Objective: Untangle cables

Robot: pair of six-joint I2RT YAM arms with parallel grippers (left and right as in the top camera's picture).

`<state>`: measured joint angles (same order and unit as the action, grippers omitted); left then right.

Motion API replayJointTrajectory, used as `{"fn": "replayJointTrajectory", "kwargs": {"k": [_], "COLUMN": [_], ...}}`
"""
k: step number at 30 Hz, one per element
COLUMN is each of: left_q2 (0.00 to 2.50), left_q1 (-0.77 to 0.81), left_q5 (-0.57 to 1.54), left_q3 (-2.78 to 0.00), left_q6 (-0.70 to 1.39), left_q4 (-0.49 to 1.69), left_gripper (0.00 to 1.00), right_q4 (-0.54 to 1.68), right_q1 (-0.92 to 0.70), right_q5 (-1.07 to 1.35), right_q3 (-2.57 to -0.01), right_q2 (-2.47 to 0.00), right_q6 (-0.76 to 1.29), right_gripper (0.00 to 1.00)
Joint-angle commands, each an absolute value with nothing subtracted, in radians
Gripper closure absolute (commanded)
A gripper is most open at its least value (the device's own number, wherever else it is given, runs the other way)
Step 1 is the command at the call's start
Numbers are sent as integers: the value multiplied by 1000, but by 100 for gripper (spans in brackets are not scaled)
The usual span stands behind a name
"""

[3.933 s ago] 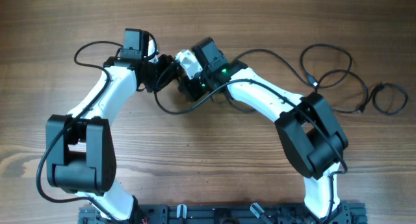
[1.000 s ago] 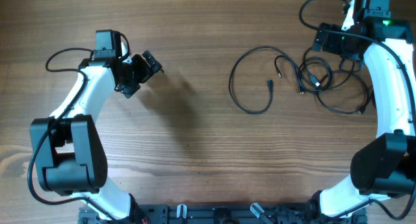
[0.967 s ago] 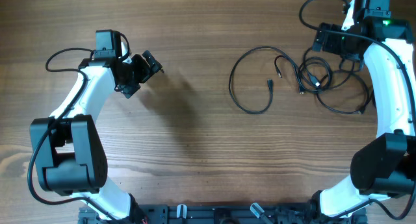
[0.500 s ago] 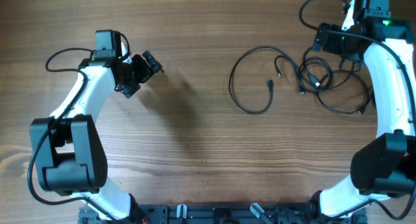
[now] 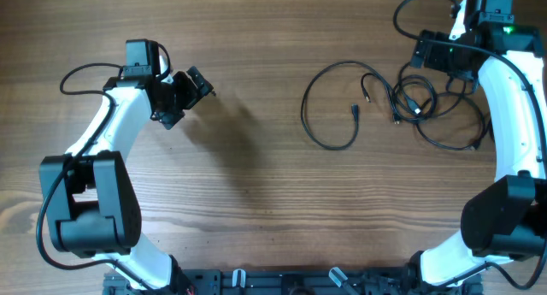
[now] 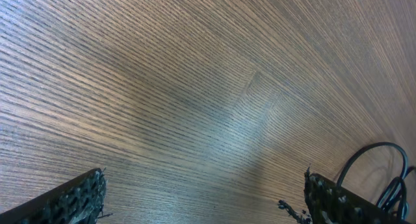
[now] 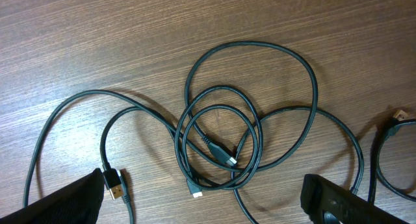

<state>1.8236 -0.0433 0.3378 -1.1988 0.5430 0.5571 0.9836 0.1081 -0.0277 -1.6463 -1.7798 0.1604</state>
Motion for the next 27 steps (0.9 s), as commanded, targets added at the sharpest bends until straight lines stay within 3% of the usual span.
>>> {"fn": "replayJointTrajectory", "kwargs": {"k": [1, 17, 27], "left_q2": [1826, 1802, 1317], "left_q1": [-48, -41, 27], "left_q5": [327, 258, 146], "left_q3": [-1211, -1211, -1211], "left_q6": [527, 527, 527], "left_q4": [557, 557, 483], "left_gripper": [0, 0, 0], "right_q4": [980, 980, 980], "right_q1": [105, 105, 105], "right_q5": [-45, -45, -45], "right_q3": [-1658, -1658, -1658], "right_q2": [-1777, -1777, -1777], "right_q6": [159, 160, 160], "right_gripper": [0, 0, 0]}}
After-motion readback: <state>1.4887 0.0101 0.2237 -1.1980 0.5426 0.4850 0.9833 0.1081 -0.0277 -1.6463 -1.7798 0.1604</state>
